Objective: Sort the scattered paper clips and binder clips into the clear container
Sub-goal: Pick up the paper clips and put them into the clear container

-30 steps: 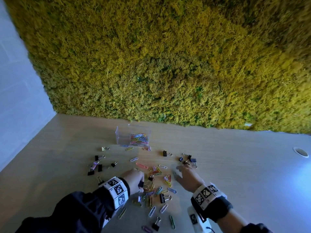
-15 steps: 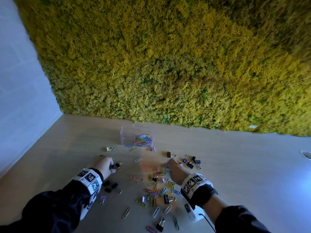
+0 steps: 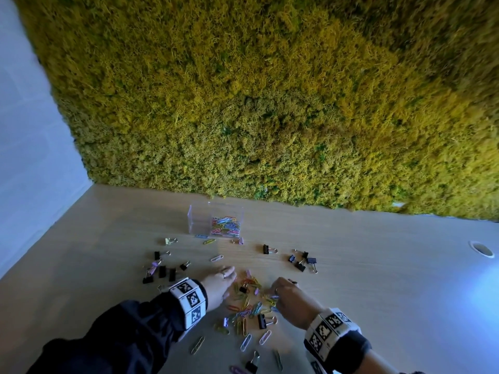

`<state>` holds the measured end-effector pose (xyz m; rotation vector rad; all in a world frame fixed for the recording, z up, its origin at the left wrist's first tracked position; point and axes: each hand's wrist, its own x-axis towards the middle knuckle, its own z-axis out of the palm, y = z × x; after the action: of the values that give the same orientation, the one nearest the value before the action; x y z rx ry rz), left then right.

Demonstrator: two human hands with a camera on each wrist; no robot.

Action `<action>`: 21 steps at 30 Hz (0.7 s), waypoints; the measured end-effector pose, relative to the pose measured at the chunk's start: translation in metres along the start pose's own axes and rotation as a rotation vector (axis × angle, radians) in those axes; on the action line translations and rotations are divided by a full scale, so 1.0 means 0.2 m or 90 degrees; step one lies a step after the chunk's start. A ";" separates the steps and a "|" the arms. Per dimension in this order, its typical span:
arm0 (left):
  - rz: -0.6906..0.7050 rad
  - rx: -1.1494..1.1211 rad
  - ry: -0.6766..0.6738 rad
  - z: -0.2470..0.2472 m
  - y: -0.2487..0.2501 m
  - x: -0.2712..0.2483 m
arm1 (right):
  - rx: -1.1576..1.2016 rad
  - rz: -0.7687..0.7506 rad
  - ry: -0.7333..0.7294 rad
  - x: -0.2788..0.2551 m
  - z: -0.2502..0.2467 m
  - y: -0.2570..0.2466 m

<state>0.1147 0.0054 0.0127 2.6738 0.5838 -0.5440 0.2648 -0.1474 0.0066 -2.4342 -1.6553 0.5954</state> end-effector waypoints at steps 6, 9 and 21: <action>0.039 -0.056 0.059 -0.02 -0.10 -0.07 | 0.025 -0.028 0.085 0.09 0.00 -0.06; 0.032 -0.072 0.104 -0.02 -0.16 -0.09 | 0.006 -0.011 0.048 0.14 -0.01 -0.11; -0.075 -0.180 0.131 -0.06 -0.29 -0.26 | 0.060 0.098 0.120 0.19 -0.20 0.09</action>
<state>0.0483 0.0433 0.0300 2.4510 0.8150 -0.1986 0.3089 -0.1163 0.0285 -2.4787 -1.3484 0.4357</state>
